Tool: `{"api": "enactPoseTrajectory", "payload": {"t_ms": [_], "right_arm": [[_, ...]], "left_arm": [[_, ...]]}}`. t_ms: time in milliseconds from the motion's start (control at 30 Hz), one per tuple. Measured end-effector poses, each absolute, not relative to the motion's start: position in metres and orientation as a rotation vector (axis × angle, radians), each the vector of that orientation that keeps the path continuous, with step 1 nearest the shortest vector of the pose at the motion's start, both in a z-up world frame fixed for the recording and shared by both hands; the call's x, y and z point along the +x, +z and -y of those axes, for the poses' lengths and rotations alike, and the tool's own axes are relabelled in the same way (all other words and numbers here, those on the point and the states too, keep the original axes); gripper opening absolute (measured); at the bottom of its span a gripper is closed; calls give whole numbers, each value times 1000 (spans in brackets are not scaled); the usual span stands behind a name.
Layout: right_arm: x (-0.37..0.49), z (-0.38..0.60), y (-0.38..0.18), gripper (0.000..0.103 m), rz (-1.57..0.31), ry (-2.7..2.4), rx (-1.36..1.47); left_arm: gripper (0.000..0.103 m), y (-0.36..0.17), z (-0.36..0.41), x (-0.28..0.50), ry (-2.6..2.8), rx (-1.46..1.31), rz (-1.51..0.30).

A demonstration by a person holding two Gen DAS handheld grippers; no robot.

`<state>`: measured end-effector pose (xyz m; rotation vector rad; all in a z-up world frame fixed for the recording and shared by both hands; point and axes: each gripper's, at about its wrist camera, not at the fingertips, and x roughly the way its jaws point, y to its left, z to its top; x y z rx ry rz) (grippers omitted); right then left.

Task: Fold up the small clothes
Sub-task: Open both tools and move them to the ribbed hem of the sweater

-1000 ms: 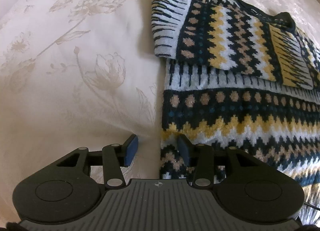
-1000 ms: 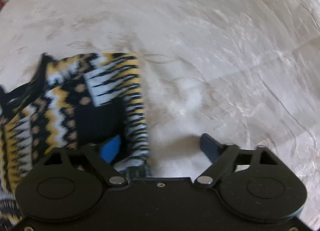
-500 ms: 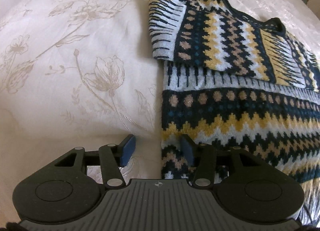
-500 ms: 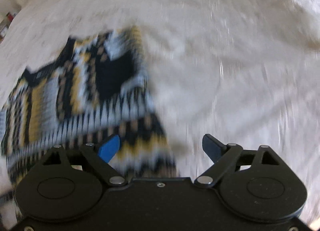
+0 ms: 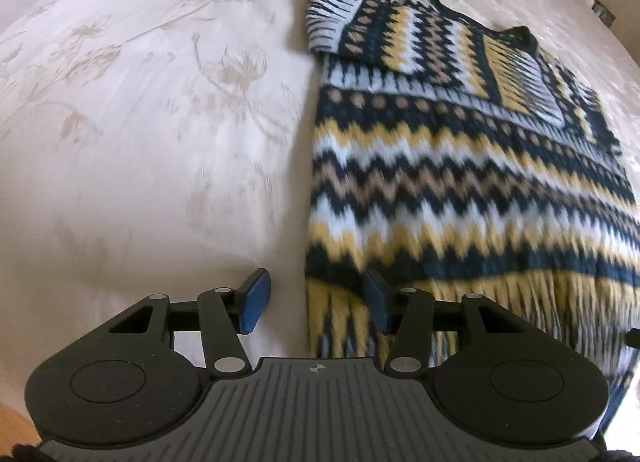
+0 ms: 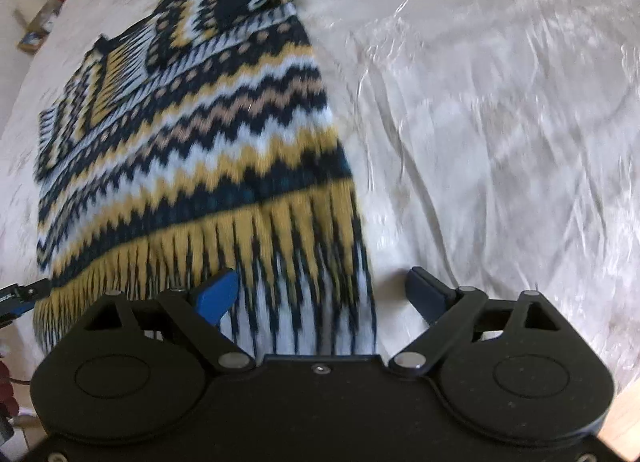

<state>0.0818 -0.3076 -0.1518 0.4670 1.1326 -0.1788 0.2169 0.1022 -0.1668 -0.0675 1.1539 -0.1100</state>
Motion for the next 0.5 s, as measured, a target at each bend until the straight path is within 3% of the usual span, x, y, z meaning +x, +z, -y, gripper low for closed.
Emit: {"api": "enactPoseTrajectory", "payload": {"t_ms": [500], "right_arm": [[33,295,-168,95,-1166,10,428]], "left_arm": [[50,-178,-88,132,-110,-38,-1201]]}}
